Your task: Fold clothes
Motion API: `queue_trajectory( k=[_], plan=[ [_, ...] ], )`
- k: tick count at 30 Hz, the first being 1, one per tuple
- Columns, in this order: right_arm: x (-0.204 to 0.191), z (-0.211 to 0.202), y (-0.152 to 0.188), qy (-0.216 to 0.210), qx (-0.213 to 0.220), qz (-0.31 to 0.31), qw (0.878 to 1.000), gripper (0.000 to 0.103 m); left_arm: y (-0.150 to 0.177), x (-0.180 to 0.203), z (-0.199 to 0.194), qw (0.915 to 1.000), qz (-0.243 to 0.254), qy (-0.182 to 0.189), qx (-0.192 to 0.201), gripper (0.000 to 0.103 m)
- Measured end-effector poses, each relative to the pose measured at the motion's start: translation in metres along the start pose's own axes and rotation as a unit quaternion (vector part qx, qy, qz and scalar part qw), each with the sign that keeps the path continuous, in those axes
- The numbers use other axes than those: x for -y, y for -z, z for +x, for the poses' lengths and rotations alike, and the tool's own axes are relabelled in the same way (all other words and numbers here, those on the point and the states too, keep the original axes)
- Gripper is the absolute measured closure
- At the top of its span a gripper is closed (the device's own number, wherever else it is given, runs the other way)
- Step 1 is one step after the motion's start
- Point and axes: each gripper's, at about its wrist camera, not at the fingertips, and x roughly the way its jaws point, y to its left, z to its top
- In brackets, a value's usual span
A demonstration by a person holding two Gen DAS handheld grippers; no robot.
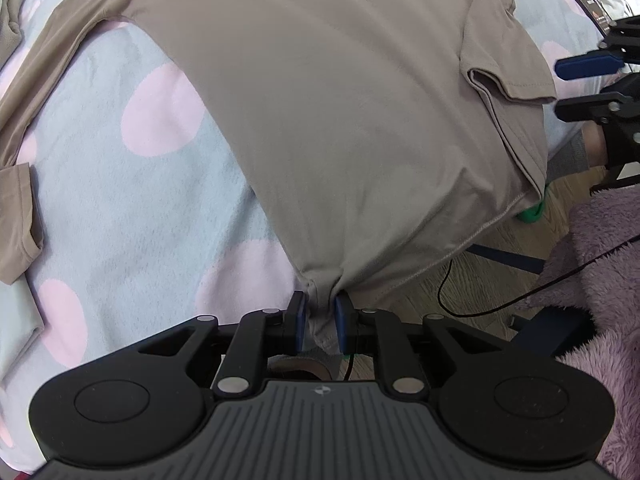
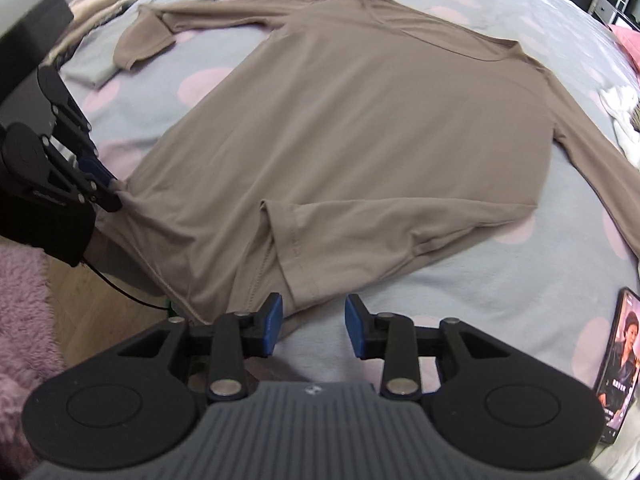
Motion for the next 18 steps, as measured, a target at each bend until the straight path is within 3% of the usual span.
queue_trajectory(
  k=[2, 3, 6, 10, 11, 12, 18],
  plan=[
    [-0.003, 0.004, -0.001, 0.008, -0.001, -0.004, 1.0, 0.071, 0.002, -0.002, 0.0, 1.0, -0.002, -0.001, -0.004, 0.085],
    [-0.002, 0.006, -0.002, 0.012, -0.004, -0.003, 1.0, 0.083, 0.003, -0.002, 0.001, 1.0, -0.004, 0.001, -0.007, 0.085],
    [0.001, 0.008, -0.002, 0.016, -0.007, 0.007, 1.0, 0.094, 0.005, -0.004, 0.005, 0.9998, -0.007, 0.01, -0.013, 0.085],
    [0.012, 0.001, -0.002, 0.01, -0.002, 0.031, 0.999, 0.098, 0.001, -0.003, 0.004, 0.9998, -0.006, 0.018, -0.003, 0.085],
    [0.015, -0.002, -0.001, 0.01, -0.002, 0.037, 0.999, 0.098, -0.001, -0.003, 0.004, 0.9998, -0.005, 0.02, 0.0, 0.088],
    [0.018, -0.006, -0.001, 0.01, -0.001, 0.043, 0.999, 0.099, -0.002, -0.003, 0.004, 0.9997, -0.005, 0.022, 0.002, 0.1],
    [0.044, -0.052, 0.005, 0.028, 0.006, 0.082, 0.996, 0.101, -0.007, -0.01, -0.024, 0.9967, -0.029, 0.072, 0.025, 0.102]
  ],
)
